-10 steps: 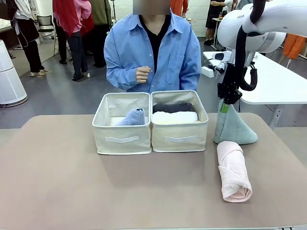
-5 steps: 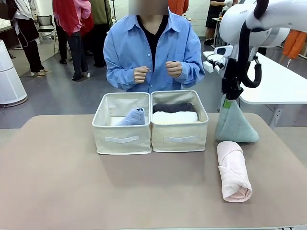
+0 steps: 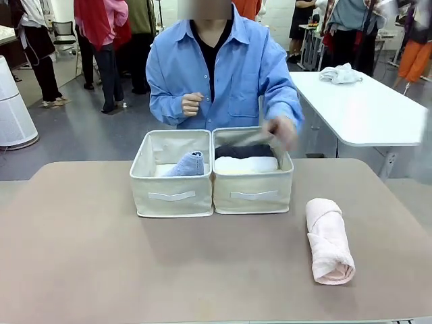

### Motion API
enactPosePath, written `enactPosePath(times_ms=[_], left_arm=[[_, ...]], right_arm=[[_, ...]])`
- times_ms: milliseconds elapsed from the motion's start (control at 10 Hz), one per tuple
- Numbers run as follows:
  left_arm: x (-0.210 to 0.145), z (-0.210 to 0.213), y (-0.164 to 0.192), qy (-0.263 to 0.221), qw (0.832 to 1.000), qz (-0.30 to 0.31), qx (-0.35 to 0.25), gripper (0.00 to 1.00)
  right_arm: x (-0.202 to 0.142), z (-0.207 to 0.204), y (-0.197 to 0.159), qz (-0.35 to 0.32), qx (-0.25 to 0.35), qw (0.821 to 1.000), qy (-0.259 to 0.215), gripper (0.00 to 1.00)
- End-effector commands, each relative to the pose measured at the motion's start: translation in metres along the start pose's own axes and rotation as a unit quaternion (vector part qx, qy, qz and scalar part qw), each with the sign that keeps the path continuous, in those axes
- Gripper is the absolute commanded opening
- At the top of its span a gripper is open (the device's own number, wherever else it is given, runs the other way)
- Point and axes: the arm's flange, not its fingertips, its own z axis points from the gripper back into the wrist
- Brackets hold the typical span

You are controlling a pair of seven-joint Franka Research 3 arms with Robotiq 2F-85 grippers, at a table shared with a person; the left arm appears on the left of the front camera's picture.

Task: Sort the towels based on their folding style.
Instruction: Pick up another triangle-folded towel from the table and place it in the left Fabric basket.

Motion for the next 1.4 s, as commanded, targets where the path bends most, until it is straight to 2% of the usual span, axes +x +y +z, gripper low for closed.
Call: enactPosePath(times_ms=[0,200,300,1300], left_arm=[[0.001,-0.001,-0.002,-0.013,1.000,-0.003,0.003,1.00],[0.001,-0.001,-0.002,-0.013,1.000,-0.003,0.003,1.00],[0.001,-0.001,-0.002,-0.013,1.000,-0.003,0.003,1.00],[0.001,-0.001,-0.002,-0.013,1.000,-0.003,0.003,1.00]], right_arm=[[-0.030,-0.035,-0.002,-0.022,-0.001,1.000,-0.018,0.00],[-0.035,-0.047,-0.006,-0.010,0.010,0.999,-0.046,0.00],[-0.049,-0.019,0.011,-0.023,0.014,0.999,-0.029,0.00],[-0.049,-0.019,0.011,-0.023,0.014,0.999,-0.029,0.00]])
